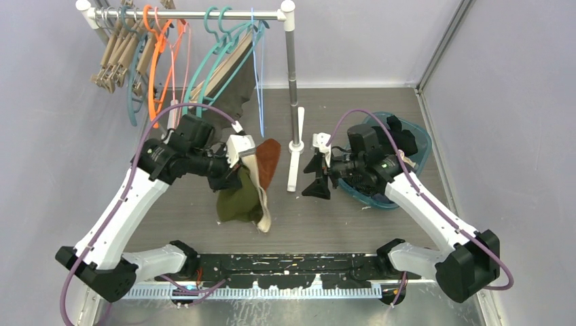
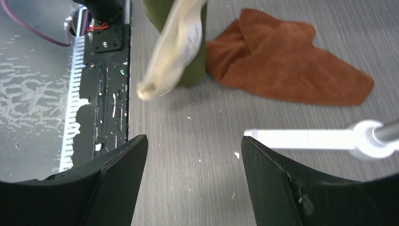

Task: Remove the underwear clipped to the hanger
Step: Pick up the underwear from the center of the board, then place the underwear in the bin.

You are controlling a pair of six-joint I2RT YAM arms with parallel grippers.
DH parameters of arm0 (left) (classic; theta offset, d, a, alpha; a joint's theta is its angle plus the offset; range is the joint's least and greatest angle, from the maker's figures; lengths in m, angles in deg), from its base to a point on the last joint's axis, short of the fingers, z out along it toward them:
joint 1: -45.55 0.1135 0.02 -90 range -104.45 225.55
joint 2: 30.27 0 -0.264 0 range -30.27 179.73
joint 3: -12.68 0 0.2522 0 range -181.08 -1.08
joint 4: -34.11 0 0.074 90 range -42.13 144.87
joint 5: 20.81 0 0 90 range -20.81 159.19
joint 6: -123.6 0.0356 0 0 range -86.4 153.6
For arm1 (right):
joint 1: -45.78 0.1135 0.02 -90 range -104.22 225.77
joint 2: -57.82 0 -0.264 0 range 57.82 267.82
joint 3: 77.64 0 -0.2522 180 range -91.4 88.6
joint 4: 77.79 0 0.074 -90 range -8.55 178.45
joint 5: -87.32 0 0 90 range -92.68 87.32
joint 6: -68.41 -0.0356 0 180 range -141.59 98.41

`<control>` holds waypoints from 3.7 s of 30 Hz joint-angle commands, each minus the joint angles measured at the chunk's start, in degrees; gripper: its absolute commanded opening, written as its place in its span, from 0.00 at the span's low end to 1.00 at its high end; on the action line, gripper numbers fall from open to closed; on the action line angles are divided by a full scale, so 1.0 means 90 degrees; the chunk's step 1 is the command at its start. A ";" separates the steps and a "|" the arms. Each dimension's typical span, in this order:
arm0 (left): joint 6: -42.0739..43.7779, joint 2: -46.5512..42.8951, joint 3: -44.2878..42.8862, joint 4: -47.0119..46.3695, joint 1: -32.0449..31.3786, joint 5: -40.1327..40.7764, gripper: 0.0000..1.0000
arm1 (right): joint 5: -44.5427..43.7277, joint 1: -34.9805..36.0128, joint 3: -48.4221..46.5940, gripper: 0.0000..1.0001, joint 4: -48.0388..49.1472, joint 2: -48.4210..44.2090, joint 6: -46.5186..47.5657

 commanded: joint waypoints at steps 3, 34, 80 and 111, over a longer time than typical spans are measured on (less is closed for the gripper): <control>0.0090 0.0116 -0.0582 -0.0477 -0.0507 -0.0696 0.00 | 0.0223 0.0678 -0.0363 0.78 0.1981 0.0162 -0.1198; -0.1099 0.1152 -0.0475 -0.3288 -0.2069 -0.0175 0.00 | 0.1545 0.0738 0.1055 0.02 0.4111 -0.0043 -0.2597; 0.0946 -0.2074 -0.0445 -0.0905 0.0642 0.0293 0.98 | -0.6223 -0.3171 -0.0931 0.01 0.1398 0.1235 -0.0987; -0.0179 -0.2030 -0.1326 -0.1076 0.1452 0.1534 0.98 | -0.3756 -0.4014 -0.1859 0.99 -0.0439 0.2176 -0.0866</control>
